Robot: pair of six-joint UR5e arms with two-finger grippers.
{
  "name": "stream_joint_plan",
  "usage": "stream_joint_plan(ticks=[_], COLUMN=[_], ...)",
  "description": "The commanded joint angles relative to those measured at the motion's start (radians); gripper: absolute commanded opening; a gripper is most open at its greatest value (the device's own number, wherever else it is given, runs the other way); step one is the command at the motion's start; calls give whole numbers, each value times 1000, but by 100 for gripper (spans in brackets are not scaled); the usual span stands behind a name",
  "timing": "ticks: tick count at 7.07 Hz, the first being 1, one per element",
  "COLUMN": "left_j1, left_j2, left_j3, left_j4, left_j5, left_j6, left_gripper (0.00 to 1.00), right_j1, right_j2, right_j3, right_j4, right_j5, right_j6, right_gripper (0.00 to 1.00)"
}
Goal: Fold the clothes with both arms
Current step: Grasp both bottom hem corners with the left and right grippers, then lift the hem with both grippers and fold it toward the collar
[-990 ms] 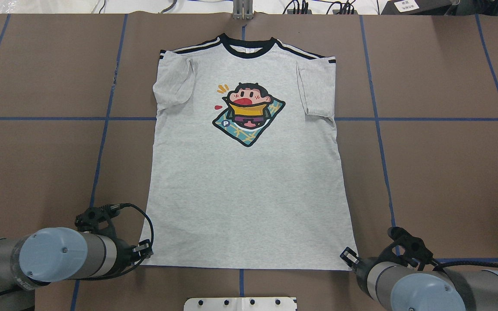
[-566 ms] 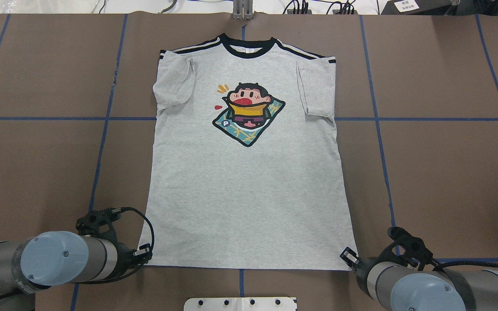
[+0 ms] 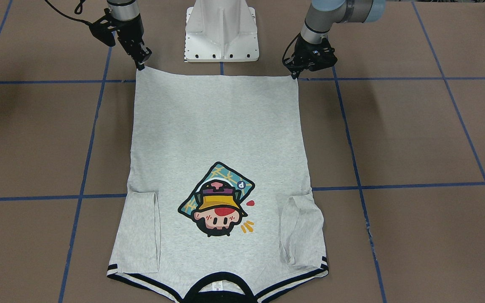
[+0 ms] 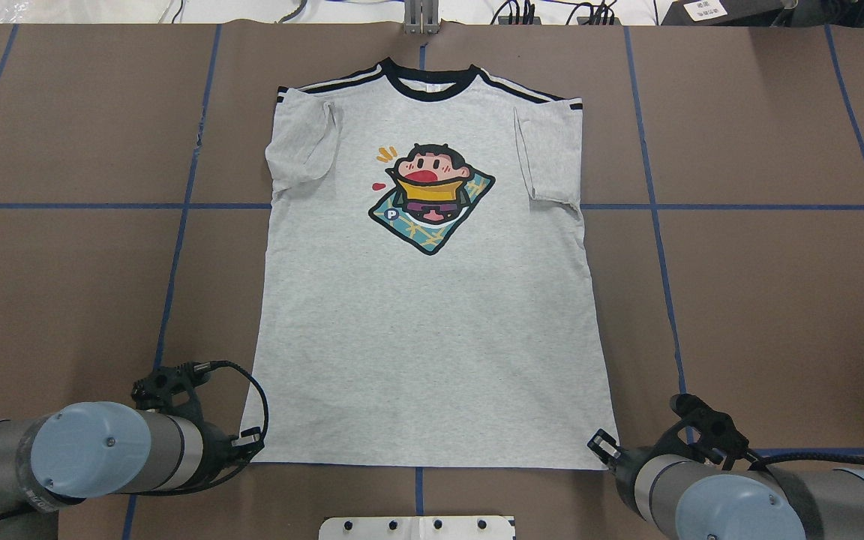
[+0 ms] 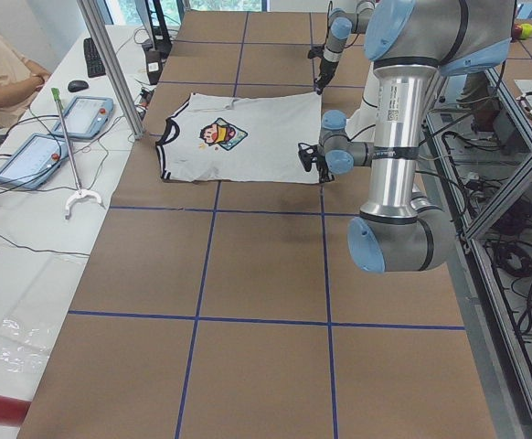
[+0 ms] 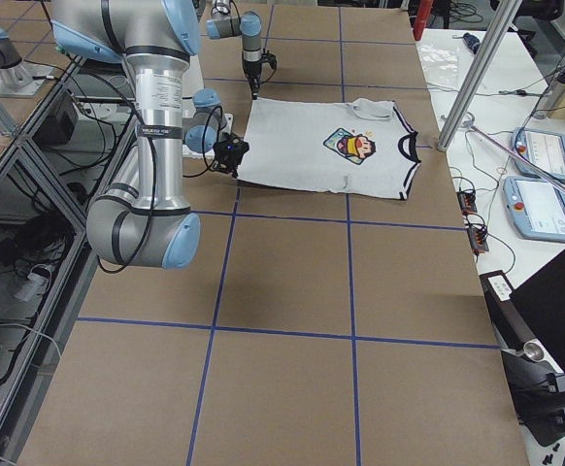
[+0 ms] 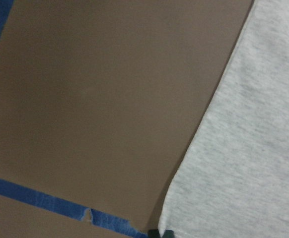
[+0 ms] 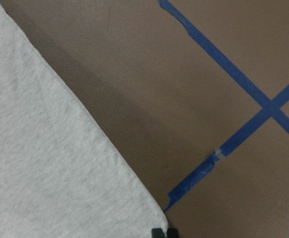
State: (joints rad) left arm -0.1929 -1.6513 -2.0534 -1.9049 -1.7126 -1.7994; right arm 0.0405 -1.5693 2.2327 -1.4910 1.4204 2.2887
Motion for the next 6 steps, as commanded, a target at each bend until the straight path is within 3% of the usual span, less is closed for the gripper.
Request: stream_joint_plan(ticks=[1, 4, 5, 6], left_j1=[1, 58, 47, 23], left_j2=[1, 14, 16, 8], left_j3=[-88, -294, -333, -327], left_j4=[30, 167, 179, 191], left_j5=[-34, -38, -36, -33], left_j6=[-2, -3, -2, 8], left_gripper=[0, 0, 0, 0], right_j1=[1, -13, -8, 22], right_j2=[-4, -17, -30, -18], right_j3=[11, 111, 193, 203], right_j4=[0, -18, -62, -115], right_j5=[-1, 12, 12, 15], right_j6=[2, 11, 9, -1], right_gripper=[0, 0, 0, 0])
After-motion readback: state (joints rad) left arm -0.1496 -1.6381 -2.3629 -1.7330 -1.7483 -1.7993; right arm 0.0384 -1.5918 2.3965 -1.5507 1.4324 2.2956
